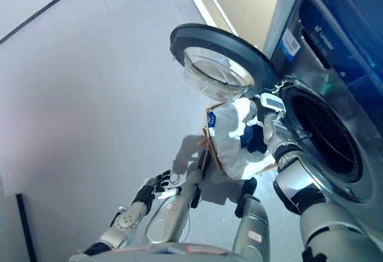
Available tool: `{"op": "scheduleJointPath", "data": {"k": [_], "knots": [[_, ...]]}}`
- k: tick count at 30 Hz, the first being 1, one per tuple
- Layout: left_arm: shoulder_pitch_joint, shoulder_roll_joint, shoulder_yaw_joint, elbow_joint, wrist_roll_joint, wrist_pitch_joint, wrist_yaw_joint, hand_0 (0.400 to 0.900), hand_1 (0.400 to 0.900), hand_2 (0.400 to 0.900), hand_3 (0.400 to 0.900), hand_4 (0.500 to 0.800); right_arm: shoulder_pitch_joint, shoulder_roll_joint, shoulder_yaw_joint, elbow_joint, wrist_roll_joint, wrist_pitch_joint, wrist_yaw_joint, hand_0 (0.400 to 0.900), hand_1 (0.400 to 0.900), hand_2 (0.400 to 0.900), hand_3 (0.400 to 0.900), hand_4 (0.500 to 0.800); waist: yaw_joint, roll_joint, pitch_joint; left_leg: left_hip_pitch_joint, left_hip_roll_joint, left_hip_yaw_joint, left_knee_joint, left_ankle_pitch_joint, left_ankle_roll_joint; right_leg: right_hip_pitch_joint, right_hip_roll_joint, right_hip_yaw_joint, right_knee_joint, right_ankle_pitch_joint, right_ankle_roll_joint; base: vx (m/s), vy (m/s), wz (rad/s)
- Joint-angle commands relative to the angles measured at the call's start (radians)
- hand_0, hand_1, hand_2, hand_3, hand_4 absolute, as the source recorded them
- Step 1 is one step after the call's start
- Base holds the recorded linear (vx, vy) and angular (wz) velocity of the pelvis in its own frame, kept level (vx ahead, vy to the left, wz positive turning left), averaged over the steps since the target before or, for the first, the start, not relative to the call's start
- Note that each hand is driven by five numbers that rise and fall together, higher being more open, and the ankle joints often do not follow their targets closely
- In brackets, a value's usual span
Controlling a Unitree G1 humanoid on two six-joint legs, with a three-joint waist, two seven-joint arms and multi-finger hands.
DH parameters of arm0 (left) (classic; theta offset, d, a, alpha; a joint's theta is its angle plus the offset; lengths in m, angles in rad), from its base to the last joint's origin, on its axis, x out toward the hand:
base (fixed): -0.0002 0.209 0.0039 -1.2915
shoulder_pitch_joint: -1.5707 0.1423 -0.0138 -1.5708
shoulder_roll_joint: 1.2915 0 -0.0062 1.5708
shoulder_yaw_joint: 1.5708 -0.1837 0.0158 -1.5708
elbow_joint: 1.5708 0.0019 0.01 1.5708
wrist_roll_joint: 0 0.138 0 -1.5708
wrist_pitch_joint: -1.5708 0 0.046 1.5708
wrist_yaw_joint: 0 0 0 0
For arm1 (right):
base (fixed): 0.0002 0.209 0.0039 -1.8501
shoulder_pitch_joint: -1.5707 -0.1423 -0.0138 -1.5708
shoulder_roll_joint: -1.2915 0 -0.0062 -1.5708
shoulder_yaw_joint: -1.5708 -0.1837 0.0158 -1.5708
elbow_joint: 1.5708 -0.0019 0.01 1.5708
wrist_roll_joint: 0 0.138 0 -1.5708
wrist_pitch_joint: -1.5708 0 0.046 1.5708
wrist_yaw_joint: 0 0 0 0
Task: Put the clothes in the basket into the washing machine.
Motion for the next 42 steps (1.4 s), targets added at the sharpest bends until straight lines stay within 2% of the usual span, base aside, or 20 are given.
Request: {"op": "scheduleJointPath", "data": {"k": [1, 8, 20, 27, 42], "knots": [[0.004, 0.022, -0.028, -0.029, -0.005, -0.015, 0.016, 0.900, 0.900, 0.900, 0.900, 0.800, -0.004, -0.054, 0.031, 0.051, 0.027, 0.020, -0.034, 0.900, 0.900, 0.900, 0.900, 0.800, 0.001, 0.010, 0.019, -0.009, -0.051, 0.018, 0.061, -0.086, 0.038, 0.039, 0.020, -0.007, -0.191, 0.174, -0.009, 0.01, 0.018, 0.12], [-0.023, 0.023, -0.048, -0.058, -0.021, -0.020, 0.023, 0.900, 0.900, 0.900, 0.900, 0.800, -0.029, -0.092, -0.005, 0.082, 0.034, 0.029, -0.038, 0.900, 0.900, 0.900, 0.900, 0.800, 0.026, 0.064, 0.042, -0.037, -0.070, -0.003, 0.059, -0.077, 0.039, 0.009, 0.002, -0.026, -0.159, 0.160, -0.010, 0.02, 0.033, 0.13], [-0.039, 0.002, -0.067, -0.041, -0.039, -0.030, 0.047, 0.900, 0.900, 0.900, 0.900, 0.800, -0.051, -0.139, -0.008, 0.089, 0.004, 0.038, -0.051, 0.900, 0.900, 0.900, 0.900, 0.800, 0.027, 0.131, 0.095, -0.106, -0.102, -0.007, 0.101, -0.097, 0.037, -0.088, -0.024, -0.008, -0.059, 0.111, -0.006, 0.01, 0.024, 0.02], [-0.107, -0.024, -0.064, 0.055, -0.081, -0.046, 0.091, 0.900, 0.900, 0.900, 0.900, 0.800, -0.102, -0.169, 0.007, 0.081, -0.002, 0.038, -0.071, 0.900, 0.900, 0.900, 0.900, 0.800, 0.009, 0.135, 0.133, -0.203, -0.111, 0.004, 0.147, -0.098, 0.027, -0.196, -0.034, 0.001, 0.017, 0.093, -0.013, -0.04, 0.013, 0.03], [-0.162, -0.061, -0.086, 0.118, -0.113, -0.079, 0.132, 0.900, 0.900, 0.900, 0.900, 0.800, -0.178, -0.257, 0.044, 0.145, -0.032, 0.044, -0.101, 0.900, 0.900, 0.900, 0.900, 0.800, 0.003, 0.160, 0.144, -0.416, -0.146, 0.012, 0.269, -0.119, 0.019, -0.422, -0.074, 0.038, 0.226, 0.028, -0.029, -0.01, 0.008, 0.07]]}}
